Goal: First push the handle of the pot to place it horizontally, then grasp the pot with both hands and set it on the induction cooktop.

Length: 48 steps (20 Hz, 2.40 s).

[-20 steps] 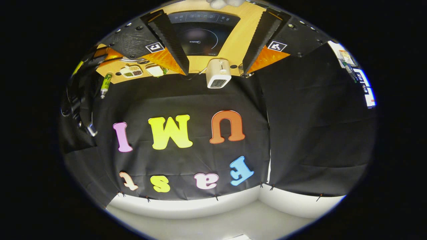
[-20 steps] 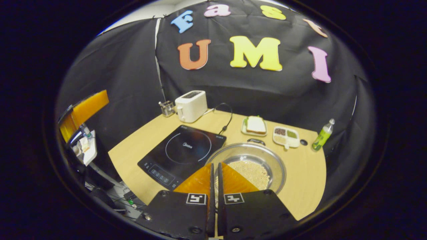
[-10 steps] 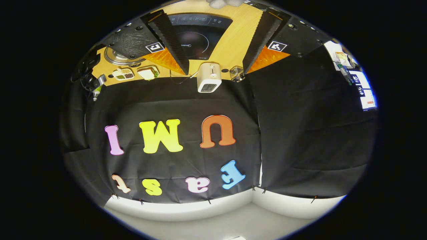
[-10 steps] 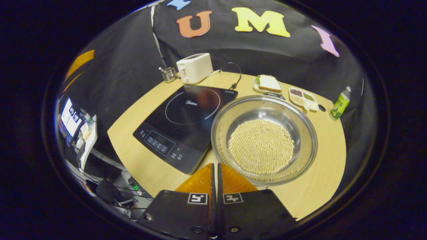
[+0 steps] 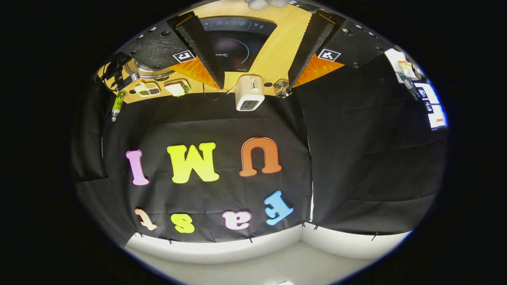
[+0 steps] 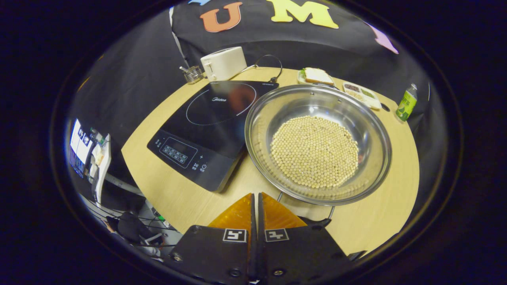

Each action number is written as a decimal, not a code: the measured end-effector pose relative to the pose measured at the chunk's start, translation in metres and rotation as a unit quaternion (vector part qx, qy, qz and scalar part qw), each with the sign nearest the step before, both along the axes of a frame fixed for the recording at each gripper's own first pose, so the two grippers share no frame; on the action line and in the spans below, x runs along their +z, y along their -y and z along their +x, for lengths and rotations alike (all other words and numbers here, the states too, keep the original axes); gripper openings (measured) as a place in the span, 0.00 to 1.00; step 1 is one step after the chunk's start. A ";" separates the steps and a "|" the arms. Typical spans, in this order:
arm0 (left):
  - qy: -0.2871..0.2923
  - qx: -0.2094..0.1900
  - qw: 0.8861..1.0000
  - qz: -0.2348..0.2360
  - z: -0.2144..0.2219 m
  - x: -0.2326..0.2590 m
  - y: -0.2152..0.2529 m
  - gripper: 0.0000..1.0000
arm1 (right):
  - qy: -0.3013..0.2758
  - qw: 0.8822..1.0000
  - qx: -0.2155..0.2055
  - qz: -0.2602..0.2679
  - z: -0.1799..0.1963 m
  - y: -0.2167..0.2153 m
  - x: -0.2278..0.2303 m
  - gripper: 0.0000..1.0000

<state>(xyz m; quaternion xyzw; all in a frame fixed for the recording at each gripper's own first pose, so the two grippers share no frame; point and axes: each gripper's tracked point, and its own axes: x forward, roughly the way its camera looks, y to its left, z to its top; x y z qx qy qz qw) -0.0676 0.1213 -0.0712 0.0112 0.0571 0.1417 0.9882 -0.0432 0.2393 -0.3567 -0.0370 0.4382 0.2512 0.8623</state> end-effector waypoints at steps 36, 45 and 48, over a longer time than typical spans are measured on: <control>0.001 -0.050 0.999 -0.002 0.041 0.000 0.059 0.96 | -0.007 0.981 -0.191 -0.037 0.047 0.194 -0.017 0.04; -0.010 -0.033 0.999 0.002 0.048 -0.003 0.071 0.96 | 0.008 0.981 -0.184 -0.065 0.081 0.229 -0.015 0.01; -0.015 -0.022 1.000 0.000 0.049 -0.007 0.076 0.96 | 0.012 0.982 -0.172 -0.073 0.092 0.238 -0.014 0.01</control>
